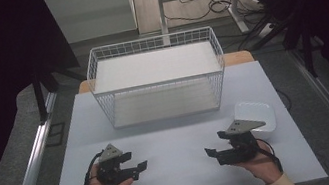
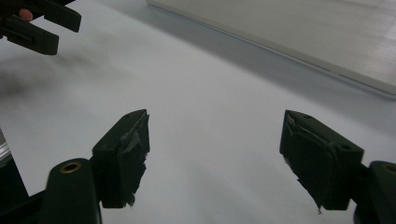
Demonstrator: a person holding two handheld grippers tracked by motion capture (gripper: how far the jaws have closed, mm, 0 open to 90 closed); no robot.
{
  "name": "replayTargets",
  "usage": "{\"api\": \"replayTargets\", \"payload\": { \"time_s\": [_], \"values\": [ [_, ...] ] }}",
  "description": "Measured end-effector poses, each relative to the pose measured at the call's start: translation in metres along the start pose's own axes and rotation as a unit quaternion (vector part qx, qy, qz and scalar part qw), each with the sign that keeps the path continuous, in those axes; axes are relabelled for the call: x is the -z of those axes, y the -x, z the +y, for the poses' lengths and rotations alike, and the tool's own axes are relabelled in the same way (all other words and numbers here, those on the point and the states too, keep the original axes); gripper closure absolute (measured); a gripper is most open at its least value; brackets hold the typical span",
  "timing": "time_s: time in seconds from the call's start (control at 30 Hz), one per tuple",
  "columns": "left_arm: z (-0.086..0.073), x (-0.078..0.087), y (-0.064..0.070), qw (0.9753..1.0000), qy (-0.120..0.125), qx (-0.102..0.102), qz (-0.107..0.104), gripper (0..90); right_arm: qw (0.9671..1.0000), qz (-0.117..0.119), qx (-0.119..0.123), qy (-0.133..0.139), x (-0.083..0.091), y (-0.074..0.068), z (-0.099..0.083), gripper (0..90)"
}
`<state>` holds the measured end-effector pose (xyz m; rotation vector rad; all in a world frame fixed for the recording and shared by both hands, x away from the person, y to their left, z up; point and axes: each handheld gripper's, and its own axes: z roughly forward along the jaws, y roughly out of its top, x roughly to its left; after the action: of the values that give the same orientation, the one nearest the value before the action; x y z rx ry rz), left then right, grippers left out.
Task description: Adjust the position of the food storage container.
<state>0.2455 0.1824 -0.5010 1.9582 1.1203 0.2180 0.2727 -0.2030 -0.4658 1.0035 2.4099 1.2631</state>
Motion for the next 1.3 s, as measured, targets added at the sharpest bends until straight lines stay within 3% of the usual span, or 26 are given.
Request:
{"api": "replayTargets", "payload": {
  "time_s": [0.2,0.4,0.7,0.87,1.3],
  "values": [
    [0.000,0.000,0.000,1.0000,-0.002,-0.004,-0.004,28.3,1.0000,-0.004,0.003,0.004,0.009,0.003,0.013,29.1],
    [-0.002,0.000,0.000,1.0000,-0.003,-0.002,-0.009,28.3,0.9996,-0.026,-0.007,0.009,0.020,0.019,0.026,32.2],
    [0.000,-0.002,-0.001,1.0000,-0.001,0.006,-0.007,28.5,0.9980,-0.058,-0.025,0.000,0.038,0.053,0.046,41.7],
    [0.001,-0.001,0.002,0.9999,-0.002,-0.010,0.007,28.4,0.9968,-0.073,-0.033,-0.009,0.045,0.074,0.055,47.7],
    [0.000,-0.001,0.000,1.0000,-0.005,-0.005,0.001,28.3,0.9900,-0.109,-0.070,-0.055,0.040,0.136,0.068,70.2]
  ]
}}
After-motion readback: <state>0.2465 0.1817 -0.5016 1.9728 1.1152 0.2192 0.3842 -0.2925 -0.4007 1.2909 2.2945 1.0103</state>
